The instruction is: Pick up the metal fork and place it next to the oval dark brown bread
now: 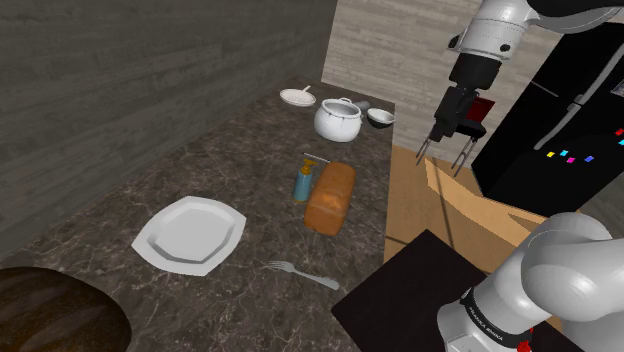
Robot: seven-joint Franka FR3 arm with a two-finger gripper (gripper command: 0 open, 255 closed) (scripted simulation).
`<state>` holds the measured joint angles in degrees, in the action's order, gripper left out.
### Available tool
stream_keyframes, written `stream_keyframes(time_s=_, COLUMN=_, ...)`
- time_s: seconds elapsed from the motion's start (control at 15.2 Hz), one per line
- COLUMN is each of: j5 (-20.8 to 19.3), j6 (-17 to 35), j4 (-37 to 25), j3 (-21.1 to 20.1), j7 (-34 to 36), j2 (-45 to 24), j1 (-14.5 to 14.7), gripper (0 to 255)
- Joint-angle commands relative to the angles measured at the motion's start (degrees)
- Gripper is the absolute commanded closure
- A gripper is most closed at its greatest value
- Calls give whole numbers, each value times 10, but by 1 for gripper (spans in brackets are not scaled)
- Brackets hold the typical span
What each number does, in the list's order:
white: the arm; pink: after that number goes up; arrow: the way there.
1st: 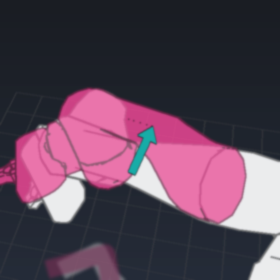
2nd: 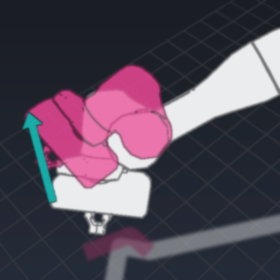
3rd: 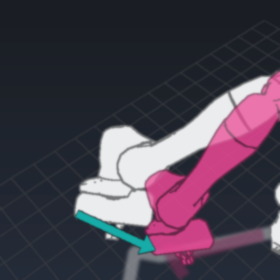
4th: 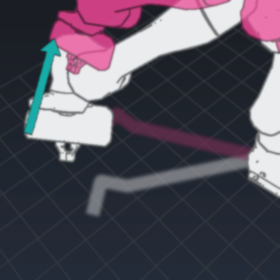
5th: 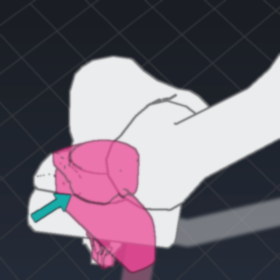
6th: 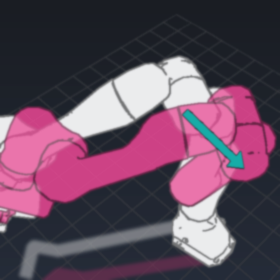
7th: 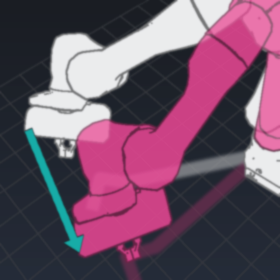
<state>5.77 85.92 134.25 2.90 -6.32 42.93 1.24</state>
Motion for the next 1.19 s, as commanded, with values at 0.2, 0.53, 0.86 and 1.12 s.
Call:
stream_keyframes(time_s=0.2, j5=11, j6=53, j4=41, j3=-13, j7=-6, j2=-14, j1=13, gripper=0)
stream_keyframes(time_s=0.53, j5=32, j6=145, j4=97, j3=-35, j7=-18, j2=-54, j1=36, gripper=0)
stream_keyframes(time_s=0.86, j5=55, j6=241, j4=136, j3=-58, j7=-31, j2=-114, j1=62, gripper=0)
stream_keyframes(time_s=1.12, j5=74, j6=320, j4=154, j3=-77, j7=-43, j2=-178, j1=84, gripper=0)
